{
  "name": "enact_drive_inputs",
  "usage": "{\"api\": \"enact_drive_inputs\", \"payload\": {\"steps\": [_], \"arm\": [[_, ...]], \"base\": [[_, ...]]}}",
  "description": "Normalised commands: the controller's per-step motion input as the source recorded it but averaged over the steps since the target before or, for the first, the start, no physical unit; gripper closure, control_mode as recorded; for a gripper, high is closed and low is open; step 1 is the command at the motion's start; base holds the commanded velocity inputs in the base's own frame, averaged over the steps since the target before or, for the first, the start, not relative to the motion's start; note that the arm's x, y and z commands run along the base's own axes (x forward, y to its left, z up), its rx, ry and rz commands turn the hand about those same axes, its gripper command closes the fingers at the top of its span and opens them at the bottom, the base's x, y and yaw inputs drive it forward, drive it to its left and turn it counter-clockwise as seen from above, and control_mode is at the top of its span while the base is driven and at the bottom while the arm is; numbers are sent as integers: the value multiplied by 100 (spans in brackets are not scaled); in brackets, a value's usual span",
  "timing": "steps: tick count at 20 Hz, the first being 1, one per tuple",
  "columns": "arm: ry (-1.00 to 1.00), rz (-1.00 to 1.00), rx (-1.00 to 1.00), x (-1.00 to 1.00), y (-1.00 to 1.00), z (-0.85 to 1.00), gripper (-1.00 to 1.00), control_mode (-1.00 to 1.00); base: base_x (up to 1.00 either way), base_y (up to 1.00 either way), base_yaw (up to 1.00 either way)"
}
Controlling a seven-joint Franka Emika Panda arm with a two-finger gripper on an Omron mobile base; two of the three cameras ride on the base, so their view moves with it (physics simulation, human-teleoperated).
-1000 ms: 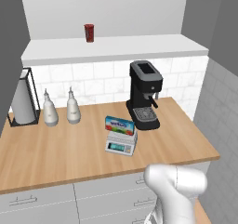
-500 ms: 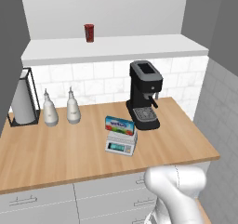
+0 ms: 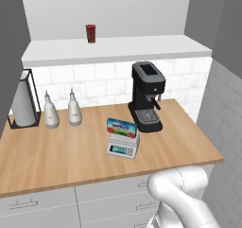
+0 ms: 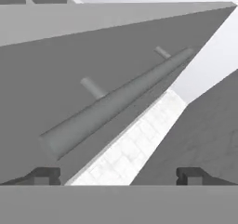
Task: Pick the boxed food and place it on the digital scale for weighing, and close the cabinet.
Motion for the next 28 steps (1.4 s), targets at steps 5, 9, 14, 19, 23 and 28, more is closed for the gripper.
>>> {"api": "enact_drive_inputs", "payload": {"steps": [5,9,14,19,23,28], "arm": [[-36,27,-5,14,75,42,-100,-100],[-29,25,-2,62,100,16,-100,-100],[-14,5,-6,100,100,38,-100,-100],[-5,0,-8,100,100,43,-100,-100],[-4,-1,-8,99,92,19,-100,-100],[15,-11,-10,83,54,0,-100,-100]], "base": [[0,0,0],[0,0,0],[0,0,0],[0,0,0],[0,0,0],[0,0,0]]}}
